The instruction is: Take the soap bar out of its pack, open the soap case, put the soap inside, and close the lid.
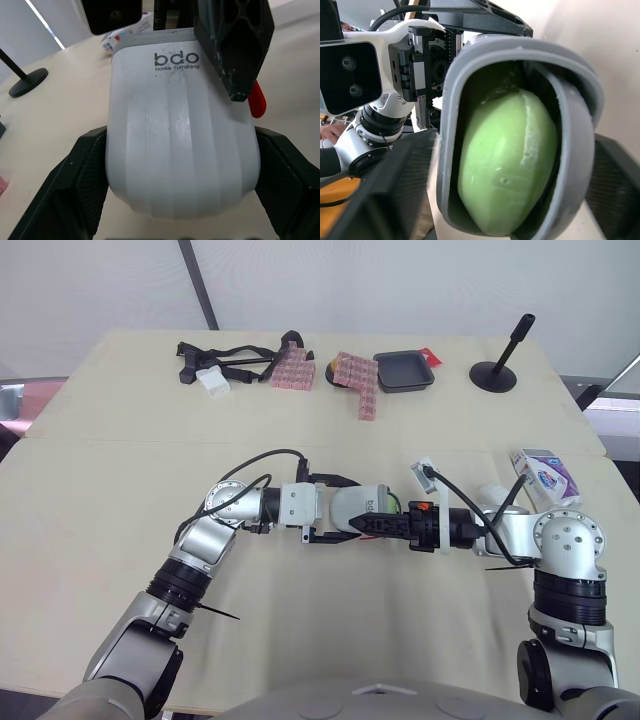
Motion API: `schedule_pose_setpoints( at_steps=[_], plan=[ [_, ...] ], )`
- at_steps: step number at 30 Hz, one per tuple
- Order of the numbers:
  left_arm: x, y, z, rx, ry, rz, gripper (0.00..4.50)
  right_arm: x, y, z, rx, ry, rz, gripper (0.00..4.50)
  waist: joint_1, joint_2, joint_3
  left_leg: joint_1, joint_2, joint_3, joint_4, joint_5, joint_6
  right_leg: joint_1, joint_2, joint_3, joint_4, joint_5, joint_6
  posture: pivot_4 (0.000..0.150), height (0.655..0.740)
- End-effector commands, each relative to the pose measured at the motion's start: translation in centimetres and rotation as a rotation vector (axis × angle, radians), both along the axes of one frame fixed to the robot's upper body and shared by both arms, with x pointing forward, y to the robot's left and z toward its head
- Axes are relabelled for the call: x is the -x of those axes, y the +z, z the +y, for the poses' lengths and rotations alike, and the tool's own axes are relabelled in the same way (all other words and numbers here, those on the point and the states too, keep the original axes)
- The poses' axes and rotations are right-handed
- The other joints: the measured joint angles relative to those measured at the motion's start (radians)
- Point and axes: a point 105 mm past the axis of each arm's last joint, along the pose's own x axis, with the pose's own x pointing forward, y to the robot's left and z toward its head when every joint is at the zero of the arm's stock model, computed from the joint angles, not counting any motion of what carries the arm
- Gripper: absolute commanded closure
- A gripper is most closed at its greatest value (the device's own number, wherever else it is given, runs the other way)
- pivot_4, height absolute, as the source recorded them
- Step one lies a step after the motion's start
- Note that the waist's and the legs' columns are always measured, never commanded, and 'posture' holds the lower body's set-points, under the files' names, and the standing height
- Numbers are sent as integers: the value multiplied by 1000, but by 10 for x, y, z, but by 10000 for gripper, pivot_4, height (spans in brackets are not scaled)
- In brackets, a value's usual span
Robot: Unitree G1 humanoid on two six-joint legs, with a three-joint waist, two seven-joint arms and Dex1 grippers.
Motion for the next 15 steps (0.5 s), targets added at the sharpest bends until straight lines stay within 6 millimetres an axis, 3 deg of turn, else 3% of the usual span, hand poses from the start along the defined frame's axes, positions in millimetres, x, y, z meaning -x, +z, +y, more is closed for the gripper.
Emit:
schedule_pose_setpoints(
  at_steps=[1, 3, 15],
  plan=[
    [3, 12, -3, 36, -22, -50, 8471, 2, 10, 1, -31, 24, -28, 18247, 0, 0, 0, 0, 0, 0, 0, 0, 0, 0, 0, 0, 0, 0, 0, 1500, 7400],
    [3, 12, -3, 34, -21, -51, 8471, 1, 10, 0, -31, 22, -26, 23743, 0, 0, 0, 0, 0, 0, 0, 0, 0, 0, 0, 0, 0, 0, 0, 1500, 7400],
    [-3, 15, -3, 41, 1, -86, 8471, -2, 12, -1, -41, 23, -24, 23783, 0, 0, 0, 0, 0, 0, 0, 0, 0, 0, 0, 0, 0, 0, 0, 1500, 7400]
  ],
)
